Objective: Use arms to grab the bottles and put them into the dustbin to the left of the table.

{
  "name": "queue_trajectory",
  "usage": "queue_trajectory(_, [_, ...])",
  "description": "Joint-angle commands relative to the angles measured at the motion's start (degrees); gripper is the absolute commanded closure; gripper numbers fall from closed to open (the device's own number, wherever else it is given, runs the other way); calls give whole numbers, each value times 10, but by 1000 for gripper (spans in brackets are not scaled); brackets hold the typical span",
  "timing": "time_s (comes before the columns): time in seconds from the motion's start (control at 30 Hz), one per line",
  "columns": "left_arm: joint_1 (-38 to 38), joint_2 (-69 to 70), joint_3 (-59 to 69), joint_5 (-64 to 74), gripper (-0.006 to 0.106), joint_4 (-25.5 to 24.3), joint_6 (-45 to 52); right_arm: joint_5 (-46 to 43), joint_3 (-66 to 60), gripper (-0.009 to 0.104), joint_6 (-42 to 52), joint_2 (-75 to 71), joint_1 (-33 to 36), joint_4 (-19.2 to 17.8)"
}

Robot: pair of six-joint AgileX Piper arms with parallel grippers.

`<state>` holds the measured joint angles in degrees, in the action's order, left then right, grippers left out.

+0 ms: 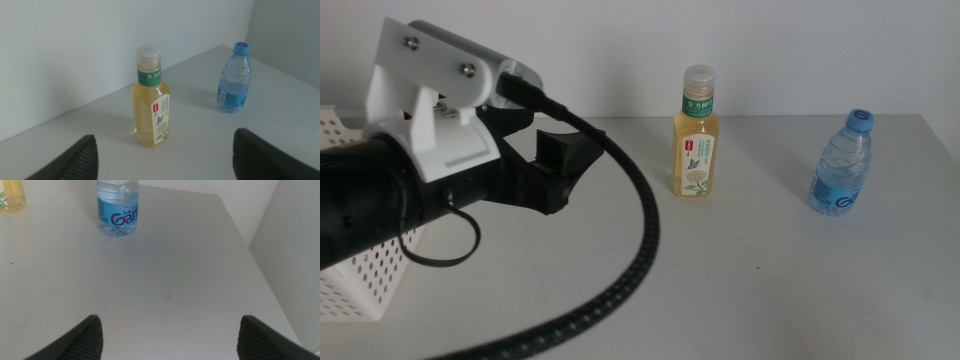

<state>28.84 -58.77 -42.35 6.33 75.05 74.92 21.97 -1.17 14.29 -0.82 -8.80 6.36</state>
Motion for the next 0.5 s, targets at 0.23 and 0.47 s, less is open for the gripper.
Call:
queue_trajectory(0.23, [85, -8, -17, -104, 10, 26, 14, -37, 1, 1, 5, -12, -2, -3])
queue_trajectory(0.47, [88, -6, -17, -74, 10, -64, -40, -37, 1, 1, 5, -12, -2, -3])
